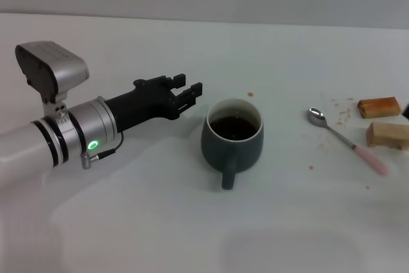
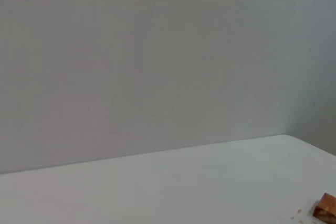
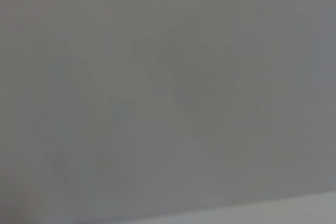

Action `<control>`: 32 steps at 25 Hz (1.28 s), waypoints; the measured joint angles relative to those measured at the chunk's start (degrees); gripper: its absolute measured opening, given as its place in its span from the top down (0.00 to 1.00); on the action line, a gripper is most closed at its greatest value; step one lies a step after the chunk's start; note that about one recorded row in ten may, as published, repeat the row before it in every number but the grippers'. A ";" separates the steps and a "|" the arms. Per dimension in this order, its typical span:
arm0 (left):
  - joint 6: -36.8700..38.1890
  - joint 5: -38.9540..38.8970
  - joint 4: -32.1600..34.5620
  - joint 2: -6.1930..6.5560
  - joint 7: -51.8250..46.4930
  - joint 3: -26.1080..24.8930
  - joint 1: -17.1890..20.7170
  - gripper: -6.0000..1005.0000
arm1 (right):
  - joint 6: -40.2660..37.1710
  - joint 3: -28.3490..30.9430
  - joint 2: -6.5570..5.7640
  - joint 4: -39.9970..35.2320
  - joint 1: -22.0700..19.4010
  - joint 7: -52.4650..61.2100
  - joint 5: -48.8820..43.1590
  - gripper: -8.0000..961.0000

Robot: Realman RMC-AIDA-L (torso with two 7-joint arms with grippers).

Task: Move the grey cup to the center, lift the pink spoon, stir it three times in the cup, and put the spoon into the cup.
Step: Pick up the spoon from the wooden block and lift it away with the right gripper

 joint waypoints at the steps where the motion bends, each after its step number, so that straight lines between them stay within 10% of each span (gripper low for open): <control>1: 0.00 0.00 0.01 0.01 0.00 -0.03 -0.11 0.57 | -0.58 0.04 0.26 -5.37 -0.31 4.60 -2.26 0.87; 7: 0.59 0.00 -0.05 0.02 0.00 -2.14 0.04 0.57 | -1.76 -0.22 0.47 -25.32 -0.20 23.15 -12.91 0.78; 12: 2.70 0.00 -0.20 -0.23 0.30 -5.32 0.99 0.57 | -9.18 -0.30 -1.82 -34.66 5.56 35.55 -25.20 0.57; 20: 8.84 0.00 -1.13 -0.60 3.74 -9.72 4.64 0.57 | -17.23 -4.58 -7.27 -35.59 19.23 46.67 -43.30 0.40; 32: 12.76 0.00 -2.51 0.11 3.74 -10.73 7.89 0.57 | -12.48 -19.63 -6.78 -31.13 25.49 49.30 -53.54 0.40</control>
